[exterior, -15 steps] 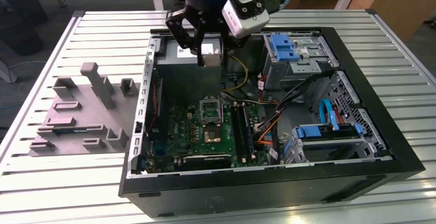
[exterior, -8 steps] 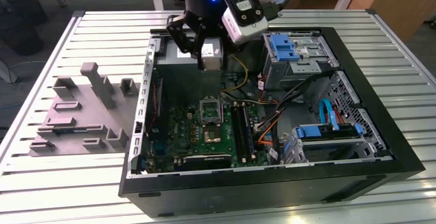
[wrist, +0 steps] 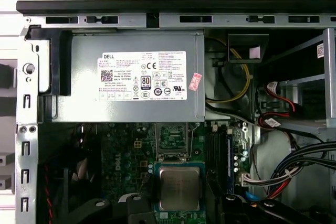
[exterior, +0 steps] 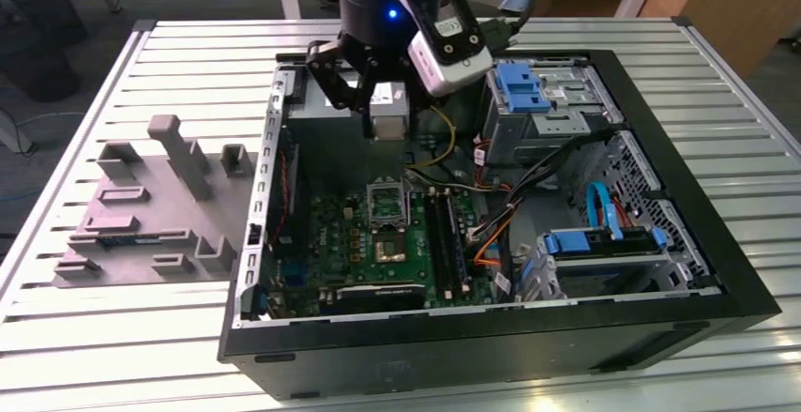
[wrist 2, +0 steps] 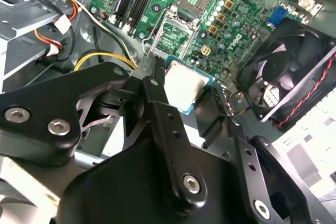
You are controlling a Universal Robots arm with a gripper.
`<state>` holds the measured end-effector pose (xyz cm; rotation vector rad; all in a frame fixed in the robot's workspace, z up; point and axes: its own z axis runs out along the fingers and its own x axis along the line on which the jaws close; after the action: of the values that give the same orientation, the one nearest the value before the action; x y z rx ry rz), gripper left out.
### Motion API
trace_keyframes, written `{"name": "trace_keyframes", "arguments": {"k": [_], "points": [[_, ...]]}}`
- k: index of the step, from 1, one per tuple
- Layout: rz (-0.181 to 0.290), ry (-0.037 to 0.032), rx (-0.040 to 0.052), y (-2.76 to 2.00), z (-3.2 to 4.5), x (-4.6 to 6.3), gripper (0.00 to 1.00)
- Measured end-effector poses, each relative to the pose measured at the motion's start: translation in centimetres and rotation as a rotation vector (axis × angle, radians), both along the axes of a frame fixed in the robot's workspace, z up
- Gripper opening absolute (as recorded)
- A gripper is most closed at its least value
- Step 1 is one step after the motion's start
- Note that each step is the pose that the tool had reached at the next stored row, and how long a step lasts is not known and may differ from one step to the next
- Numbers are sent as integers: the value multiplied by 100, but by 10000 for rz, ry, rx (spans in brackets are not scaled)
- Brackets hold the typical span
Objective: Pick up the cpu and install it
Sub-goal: 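Place the cpu into insertion slot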
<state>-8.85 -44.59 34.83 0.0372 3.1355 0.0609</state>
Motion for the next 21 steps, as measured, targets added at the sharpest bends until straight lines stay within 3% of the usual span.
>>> {"name": "trace_keyframes", "arguments": {"k": [8, 21], "points": [[171, 1, -1, -37, -60, -1, 47], [172, 6, -1, -37, -286, 0, 47]]}}
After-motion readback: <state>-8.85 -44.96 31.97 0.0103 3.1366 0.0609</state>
